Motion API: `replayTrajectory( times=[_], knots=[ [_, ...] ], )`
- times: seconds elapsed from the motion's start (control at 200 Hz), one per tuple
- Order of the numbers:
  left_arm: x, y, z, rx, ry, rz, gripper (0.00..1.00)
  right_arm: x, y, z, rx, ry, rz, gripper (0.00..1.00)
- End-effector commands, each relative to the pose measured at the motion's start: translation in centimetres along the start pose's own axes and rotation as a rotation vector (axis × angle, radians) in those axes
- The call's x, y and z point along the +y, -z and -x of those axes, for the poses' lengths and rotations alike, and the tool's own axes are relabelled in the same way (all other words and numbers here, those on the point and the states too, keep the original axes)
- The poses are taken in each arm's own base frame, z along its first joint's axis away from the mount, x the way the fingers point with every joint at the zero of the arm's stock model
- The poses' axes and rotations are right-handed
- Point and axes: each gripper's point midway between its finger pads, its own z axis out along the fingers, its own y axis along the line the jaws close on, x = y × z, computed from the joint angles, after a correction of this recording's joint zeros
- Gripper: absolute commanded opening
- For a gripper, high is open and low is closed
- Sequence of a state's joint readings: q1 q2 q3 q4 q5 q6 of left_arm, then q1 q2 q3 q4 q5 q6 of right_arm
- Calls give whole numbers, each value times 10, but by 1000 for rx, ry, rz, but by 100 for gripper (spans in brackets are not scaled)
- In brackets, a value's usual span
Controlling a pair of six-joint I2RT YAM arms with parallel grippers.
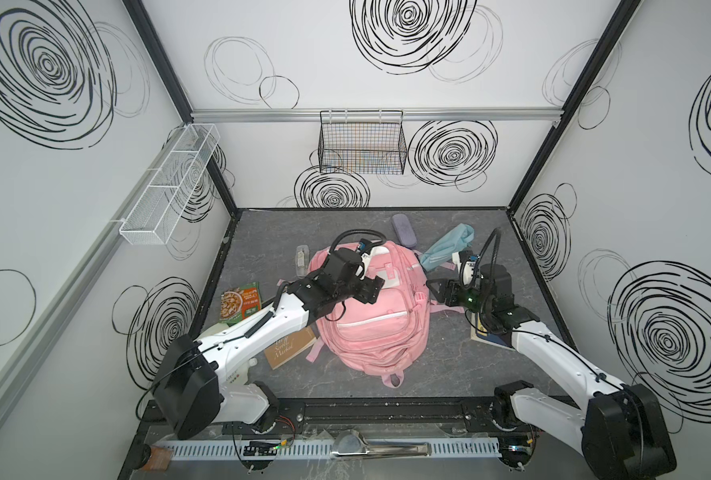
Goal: Pack the student bag
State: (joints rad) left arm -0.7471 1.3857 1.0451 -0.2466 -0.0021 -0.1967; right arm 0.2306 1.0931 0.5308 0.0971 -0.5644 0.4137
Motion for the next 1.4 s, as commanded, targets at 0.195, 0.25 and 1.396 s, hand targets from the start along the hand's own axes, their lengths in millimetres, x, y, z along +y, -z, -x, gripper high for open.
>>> replayTrajectory(
  times=[0.195, 0.25, 1.396],
  knots=[
    [-42, -40, -36, 207, -200, -8, 82, -40, -17, -23, 106, -58, -113, 50],
    [-46, -48, -43, 238, -226, -9, 82, -48, -18, -22, 122, -39, -143, 49],
    [-55, -103, -67, 386, -324, 34, 12, -63, 12, 30, -31, -66, -152, 51]
  ],
)
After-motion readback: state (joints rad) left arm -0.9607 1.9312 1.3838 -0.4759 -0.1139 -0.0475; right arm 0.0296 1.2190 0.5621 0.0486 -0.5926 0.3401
